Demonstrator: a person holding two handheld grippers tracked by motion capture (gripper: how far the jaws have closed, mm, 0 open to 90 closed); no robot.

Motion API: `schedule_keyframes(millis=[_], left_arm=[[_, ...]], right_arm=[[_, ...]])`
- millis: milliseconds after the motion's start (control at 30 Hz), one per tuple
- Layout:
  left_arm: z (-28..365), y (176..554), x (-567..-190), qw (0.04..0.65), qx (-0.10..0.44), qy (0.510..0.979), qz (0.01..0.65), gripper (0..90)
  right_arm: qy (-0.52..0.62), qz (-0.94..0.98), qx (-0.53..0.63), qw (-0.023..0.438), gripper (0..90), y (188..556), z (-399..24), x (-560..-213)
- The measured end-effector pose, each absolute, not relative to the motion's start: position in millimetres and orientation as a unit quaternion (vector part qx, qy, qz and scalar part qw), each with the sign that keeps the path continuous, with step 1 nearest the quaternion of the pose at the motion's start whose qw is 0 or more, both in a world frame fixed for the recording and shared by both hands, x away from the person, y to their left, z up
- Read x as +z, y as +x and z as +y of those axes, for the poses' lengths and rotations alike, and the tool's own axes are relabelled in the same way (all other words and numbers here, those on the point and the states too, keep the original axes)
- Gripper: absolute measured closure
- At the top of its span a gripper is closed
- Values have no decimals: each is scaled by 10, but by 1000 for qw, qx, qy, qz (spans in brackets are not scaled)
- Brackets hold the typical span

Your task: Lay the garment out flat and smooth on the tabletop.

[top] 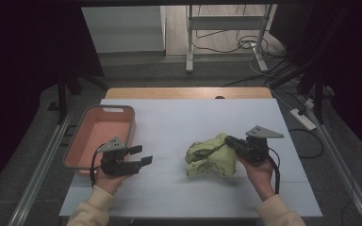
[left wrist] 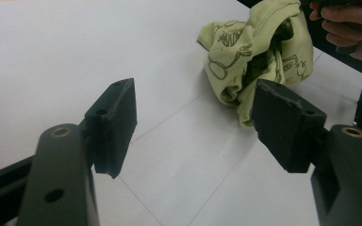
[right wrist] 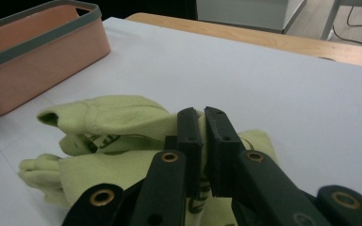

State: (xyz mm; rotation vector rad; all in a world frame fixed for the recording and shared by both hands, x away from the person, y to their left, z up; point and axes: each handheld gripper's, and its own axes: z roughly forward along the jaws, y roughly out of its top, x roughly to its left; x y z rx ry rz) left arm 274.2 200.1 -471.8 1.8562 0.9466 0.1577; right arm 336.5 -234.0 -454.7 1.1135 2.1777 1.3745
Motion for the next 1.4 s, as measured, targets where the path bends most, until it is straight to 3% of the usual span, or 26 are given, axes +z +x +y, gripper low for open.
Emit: schedule_keyframes(millis=[600,700,833,967,1133,1400], left_arm=[[1996,2743,-4723,501,66,769,392,323],[1997,2744,-4724,500,66,769,392,323],[2000,2744,-4724,501,66,769,392,322],[2005,2745,-4725,501,66,768,393,323],[1993,2749,-4725,500,65,769,392,322],[1971,2754,-4726,499,65,771,389,323]], right_arm=[[418,776,446,154,823,3454,-2509,-4791],[414,778,447,156,741,3443,-2497,-4783],[410,773,456,163,500,3407,-2533,-4712],[390,773,471,171,373,3299,-2603,-4585],[355,788,469,180,293,3118,-2585,-4487],[294,810,471,189,251,2910,-2380,-4372]])
